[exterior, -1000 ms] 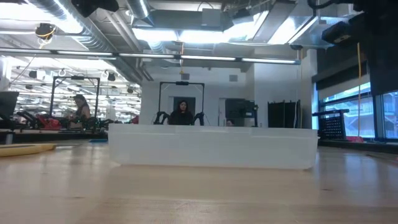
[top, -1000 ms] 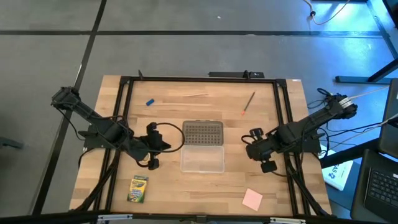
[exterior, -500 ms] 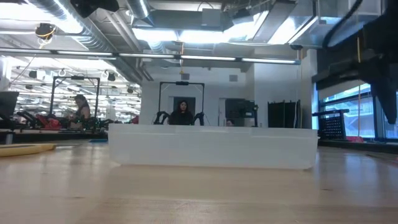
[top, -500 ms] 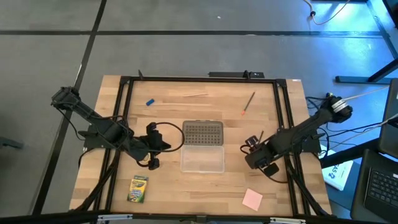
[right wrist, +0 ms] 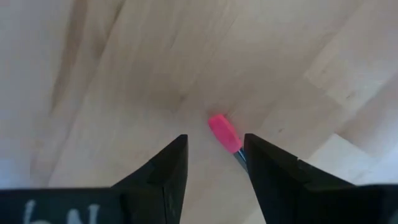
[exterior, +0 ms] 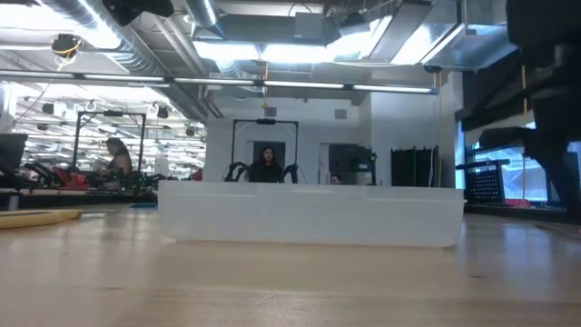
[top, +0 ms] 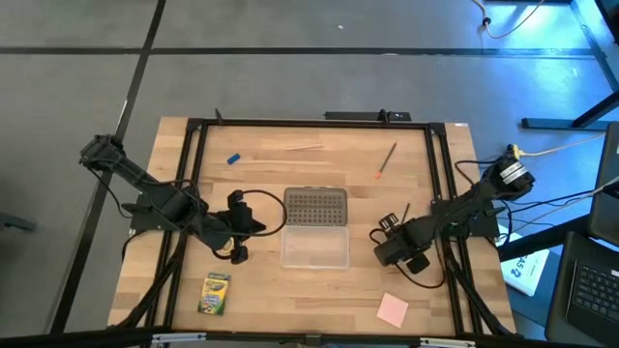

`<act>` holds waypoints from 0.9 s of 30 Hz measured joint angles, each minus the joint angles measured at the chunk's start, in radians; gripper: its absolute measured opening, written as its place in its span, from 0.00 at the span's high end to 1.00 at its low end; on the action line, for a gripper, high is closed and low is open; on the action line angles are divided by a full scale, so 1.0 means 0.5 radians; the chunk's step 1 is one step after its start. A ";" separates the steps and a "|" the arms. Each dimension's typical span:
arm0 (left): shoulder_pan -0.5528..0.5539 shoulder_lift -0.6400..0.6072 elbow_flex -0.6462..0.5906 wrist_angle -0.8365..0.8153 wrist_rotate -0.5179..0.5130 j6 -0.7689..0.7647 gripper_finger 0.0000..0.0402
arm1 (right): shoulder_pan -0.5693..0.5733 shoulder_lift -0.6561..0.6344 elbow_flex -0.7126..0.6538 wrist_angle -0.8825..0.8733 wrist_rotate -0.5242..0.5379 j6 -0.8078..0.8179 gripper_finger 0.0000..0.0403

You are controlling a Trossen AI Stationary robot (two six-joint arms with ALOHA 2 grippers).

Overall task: Pack school essentials
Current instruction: Put the black and pink pencil into the transparent supply box

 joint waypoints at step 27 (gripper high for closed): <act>0.000 0.000 0.000 0.002 0.001 0.000 0.97 | 0.001 0.161 0.005 0.028 -0.024 0.213 0.90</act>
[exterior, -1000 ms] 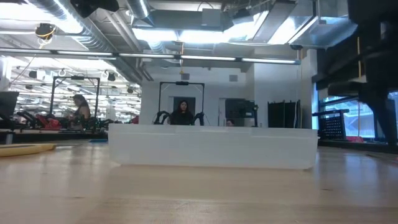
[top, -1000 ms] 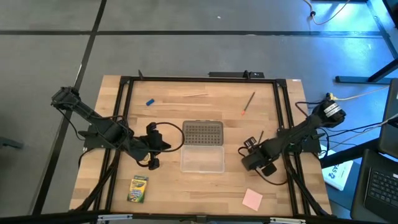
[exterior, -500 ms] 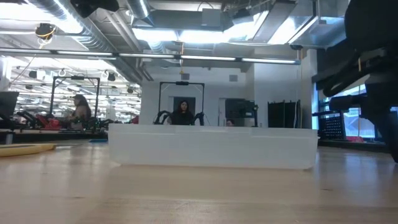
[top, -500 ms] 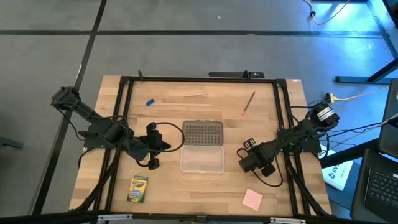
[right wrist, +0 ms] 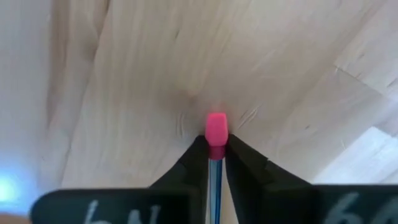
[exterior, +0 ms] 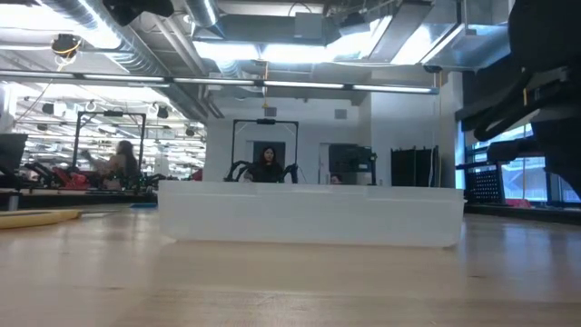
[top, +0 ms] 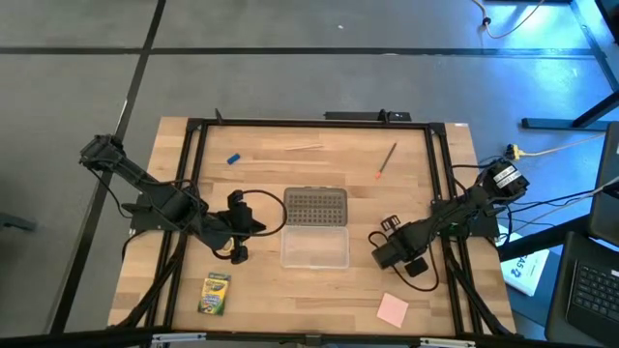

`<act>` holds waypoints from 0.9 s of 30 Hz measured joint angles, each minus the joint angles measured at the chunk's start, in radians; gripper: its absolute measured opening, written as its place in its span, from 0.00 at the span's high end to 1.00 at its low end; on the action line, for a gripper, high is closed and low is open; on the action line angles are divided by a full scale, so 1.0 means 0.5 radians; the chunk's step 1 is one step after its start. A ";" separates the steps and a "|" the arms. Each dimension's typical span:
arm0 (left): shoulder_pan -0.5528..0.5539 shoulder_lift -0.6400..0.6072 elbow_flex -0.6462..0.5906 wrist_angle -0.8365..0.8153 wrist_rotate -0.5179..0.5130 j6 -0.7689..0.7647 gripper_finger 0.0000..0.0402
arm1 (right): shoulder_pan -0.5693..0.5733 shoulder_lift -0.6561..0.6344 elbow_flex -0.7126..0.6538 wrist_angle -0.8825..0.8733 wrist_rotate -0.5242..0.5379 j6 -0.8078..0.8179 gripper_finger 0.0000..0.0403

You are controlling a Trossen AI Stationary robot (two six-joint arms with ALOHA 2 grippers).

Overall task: Pack school essentials
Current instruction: Put the black and pink pencil into the transparent supply box

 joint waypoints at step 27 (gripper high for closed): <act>0.000 0.000 0.000 0.046 0.001 -0.102 0.97 | -0.230 0.014 0.486 -0.092 0.182 0.322 0.90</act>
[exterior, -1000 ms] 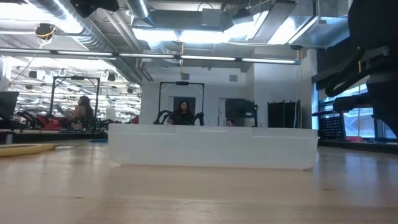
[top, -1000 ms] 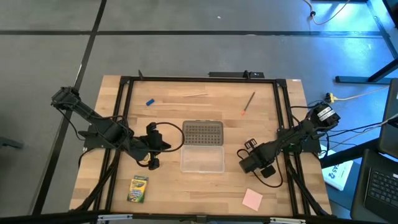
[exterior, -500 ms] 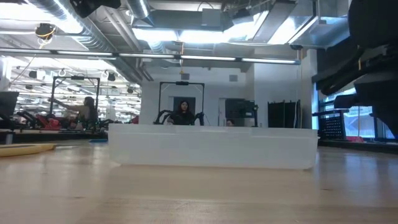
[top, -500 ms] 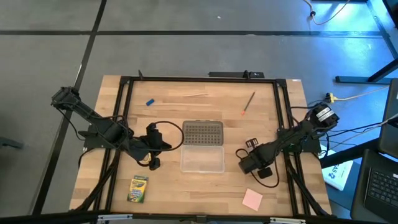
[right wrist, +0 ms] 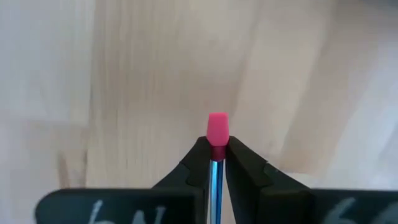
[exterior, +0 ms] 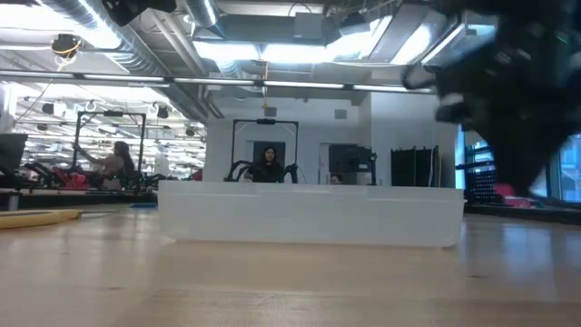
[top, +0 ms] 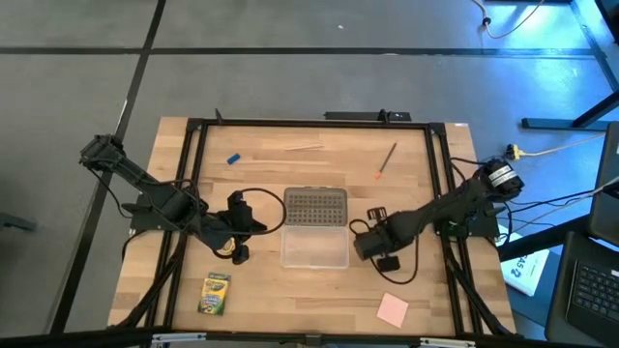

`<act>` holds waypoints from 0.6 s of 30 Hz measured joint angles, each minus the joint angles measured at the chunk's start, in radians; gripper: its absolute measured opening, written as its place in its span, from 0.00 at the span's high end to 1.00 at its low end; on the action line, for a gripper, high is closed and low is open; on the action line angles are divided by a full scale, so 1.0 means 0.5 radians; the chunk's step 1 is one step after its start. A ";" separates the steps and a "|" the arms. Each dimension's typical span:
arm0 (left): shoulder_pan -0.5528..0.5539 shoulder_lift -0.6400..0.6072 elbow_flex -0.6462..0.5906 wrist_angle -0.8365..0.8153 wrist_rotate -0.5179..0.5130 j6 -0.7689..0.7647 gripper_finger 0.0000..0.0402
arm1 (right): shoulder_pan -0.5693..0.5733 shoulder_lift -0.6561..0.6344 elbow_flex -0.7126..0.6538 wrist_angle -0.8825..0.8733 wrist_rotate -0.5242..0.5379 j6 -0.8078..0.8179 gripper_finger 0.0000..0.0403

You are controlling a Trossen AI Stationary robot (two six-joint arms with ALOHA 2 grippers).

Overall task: Pack school essentials
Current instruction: Put the black and pink pencil into the transparent supply box

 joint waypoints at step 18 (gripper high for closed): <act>-0.001 0.001 0.000 -0.003 -0.001 0.068 0.97 | -0.272 -0.006 0.693 0.566 -0.068 -0.326 0.90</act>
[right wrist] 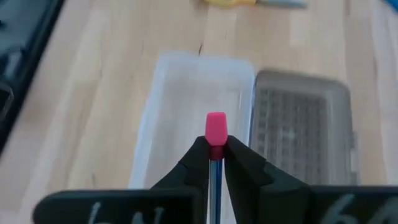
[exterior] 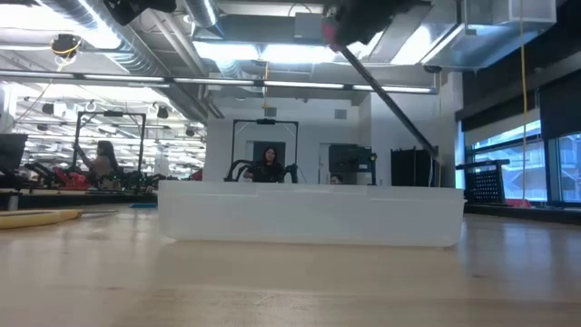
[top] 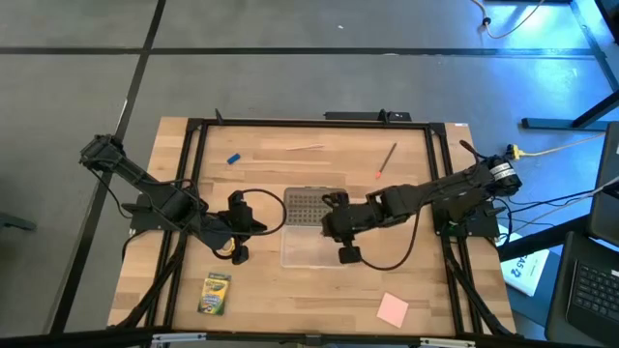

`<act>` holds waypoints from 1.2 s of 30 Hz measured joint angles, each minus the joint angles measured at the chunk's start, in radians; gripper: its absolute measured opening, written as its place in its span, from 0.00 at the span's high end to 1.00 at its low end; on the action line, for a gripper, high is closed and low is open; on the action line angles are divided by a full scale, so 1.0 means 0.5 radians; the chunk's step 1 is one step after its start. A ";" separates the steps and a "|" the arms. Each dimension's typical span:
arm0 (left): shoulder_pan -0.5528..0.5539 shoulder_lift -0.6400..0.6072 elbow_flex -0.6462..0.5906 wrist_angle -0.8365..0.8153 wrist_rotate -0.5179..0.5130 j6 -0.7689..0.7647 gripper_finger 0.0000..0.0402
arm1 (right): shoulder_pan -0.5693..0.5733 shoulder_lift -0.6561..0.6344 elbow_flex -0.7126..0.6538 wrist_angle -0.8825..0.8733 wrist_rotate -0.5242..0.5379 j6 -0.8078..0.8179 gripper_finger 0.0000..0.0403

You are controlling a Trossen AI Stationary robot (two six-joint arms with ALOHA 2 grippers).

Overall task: Pack school essentials
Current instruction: Put the black and pink pencil into the transparent supply box

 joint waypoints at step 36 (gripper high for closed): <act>0.000 0.002 0.001 -0.063 0.000 0.001 0.97 | -0.133 0.413 0.004 0.192 0.035 -0.002 0.90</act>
